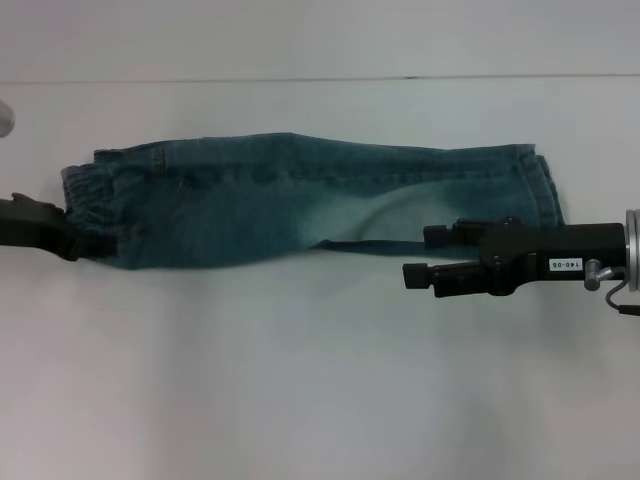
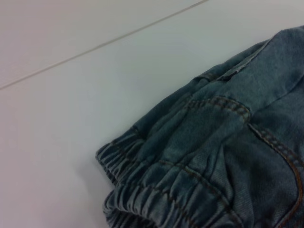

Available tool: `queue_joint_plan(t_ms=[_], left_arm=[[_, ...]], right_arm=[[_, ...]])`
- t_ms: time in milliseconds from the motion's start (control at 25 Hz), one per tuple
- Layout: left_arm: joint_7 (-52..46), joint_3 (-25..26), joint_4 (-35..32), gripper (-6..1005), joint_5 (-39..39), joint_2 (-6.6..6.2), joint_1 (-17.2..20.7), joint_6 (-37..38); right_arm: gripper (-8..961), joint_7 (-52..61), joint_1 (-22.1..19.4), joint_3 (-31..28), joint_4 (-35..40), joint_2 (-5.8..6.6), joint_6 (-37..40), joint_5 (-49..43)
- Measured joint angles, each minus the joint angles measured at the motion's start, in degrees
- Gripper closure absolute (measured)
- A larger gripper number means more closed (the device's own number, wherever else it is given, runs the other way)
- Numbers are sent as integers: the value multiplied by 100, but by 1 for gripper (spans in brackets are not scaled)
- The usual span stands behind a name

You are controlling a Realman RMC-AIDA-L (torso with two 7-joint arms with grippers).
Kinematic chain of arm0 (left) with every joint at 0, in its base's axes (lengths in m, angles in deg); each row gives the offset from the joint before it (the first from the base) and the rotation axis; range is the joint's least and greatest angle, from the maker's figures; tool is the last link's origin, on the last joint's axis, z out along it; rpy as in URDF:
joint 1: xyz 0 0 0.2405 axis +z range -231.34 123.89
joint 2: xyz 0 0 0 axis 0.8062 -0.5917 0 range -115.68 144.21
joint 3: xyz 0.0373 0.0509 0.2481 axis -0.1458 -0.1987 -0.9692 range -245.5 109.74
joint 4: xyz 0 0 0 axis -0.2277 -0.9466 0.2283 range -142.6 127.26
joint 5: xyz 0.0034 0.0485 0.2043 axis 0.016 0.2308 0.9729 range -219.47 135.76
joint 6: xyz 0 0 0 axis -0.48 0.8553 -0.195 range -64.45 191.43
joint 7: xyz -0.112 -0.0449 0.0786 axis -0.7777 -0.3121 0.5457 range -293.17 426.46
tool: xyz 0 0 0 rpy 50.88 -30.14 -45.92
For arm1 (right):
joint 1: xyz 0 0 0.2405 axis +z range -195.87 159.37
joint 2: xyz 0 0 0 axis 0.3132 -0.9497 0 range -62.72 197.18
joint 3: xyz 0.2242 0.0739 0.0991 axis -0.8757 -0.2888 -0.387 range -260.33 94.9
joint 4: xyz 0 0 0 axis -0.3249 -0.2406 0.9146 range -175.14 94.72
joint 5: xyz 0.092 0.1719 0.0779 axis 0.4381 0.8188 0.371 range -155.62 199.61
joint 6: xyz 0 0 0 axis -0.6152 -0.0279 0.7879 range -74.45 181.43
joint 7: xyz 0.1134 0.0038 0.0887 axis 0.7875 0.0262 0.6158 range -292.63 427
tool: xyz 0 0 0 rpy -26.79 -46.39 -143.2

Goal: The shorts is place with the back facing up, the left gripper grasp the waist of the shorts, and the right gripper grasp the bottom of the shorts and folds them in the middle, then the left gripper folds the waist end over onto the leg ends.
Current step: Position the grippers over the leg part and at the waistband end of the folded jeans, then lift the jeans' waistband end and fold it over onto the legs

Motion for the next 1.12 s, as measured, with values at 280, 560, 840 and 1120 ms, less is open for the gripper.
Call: queue_joint_plan(t_ms=[280,560,840,1120], left_arm=[[44,-6,-14,459,31,7,17,24],[69,-45,-75,587,49,6,27,38],[72,-56,-92,646,62,6,29,74],[74,-54,-136,726,62,6,32,128]], right_arm=[[8,0,6,0,-50,0,-84,0],[9,0,21,0,-66,0,-85,-1],[9,0,38,34,-79,0,-129,0],[9,0,58,52,-111,-9,-151,-9]])
